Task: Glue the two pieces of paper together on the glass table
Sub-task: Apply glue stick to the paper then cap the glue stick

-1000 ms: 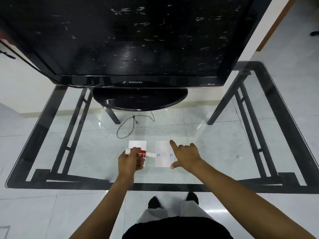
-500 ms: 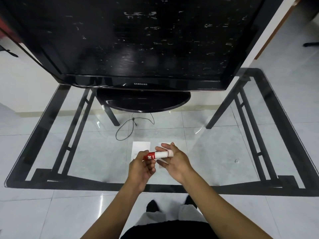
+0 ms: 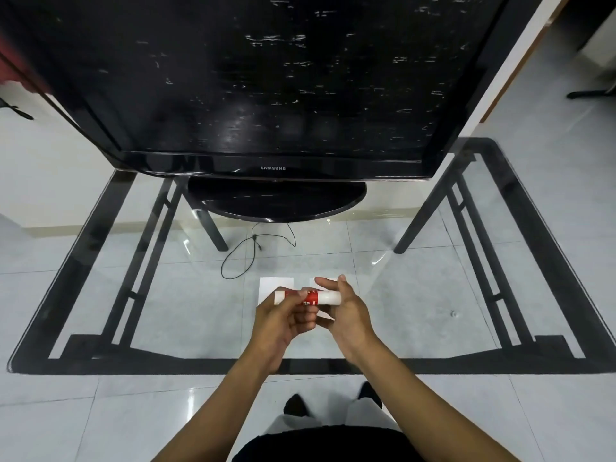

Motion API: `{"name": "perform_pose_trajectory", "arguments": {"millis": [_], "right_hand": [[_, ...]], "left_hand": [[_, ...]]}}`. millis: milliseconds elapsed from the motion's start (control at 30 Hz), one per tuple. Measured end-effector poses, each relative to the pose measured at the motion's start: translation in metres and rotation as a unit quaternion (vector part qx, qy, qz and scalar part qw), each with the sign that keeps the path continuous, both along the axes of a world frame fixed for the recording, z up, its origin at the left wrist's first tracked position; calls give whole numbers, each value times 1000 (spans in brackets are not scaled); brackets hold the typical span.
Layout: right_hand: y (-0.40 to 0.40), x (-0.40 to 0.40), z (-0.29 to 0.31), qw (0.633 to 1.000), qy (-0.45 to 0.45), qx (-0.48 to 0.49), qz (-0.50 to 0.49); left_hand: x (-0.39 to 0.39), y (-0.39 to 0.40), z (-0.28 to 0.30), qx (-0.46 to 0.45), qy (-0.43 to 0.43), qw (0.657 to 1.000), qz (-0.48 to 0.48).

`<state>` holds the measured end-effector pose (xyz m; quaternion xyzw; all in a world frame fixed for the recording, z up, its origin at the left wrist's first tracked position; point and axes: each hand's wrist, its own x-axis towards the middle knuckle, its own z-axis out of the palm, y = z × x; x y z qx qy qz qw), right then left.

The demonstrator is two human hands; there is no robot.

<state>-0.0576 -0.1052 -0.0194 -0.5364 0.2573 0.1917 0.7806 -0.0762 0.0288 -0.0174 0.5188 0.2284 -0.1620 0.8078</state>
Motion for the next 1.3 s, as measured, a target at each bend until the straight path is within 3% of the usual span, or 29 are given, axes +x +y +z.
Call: {"name": "perform_pose_trajectory", "arguments": {"millis": [133,267,333,433,500,567,667,800,900,1000,1100,1300], "right_hand": [[-5,1,5,998,17,37,-45],[-15,14,8,987,11,-139,79],[-22,23,10,981,51,-135,133],[-30,23,19,981,96,-30,167],[-31,20,16,973,99,-66,200],[-27,16,14,981,75,-90,156],[-24,11,10,996,-5,89,-22],[-29,3,17,970,-60,233,-34],[-37,3,17,966,-67,249,-16],[-48,4,15,981,-81,176,34],[-57,8,15,990,-89,54,90],[-64,11,17,965,-120,-184,142]], "left_hand": [[0,5,7,79,-57,992,-79],[-2,6,8,222,-119,953,-167],[-5,6,6,292,-162,921,-202],[-7,5,3,420,-261,839,-228],[-10,2,0,438,-290,820,-226],[-13,-1,-4,428,-277,833,-216],[-18,-7,-7,410,-248,859,-179],[-18,-14,-1,353,-195,907,-119],[-19,-21,5,268,-146,948,-85],[-20,-27,8,213,-119,967,-76],[-19,-27,10,212,-124,965,-89],[-16,-33,11,302,-203,918,-157]]}}
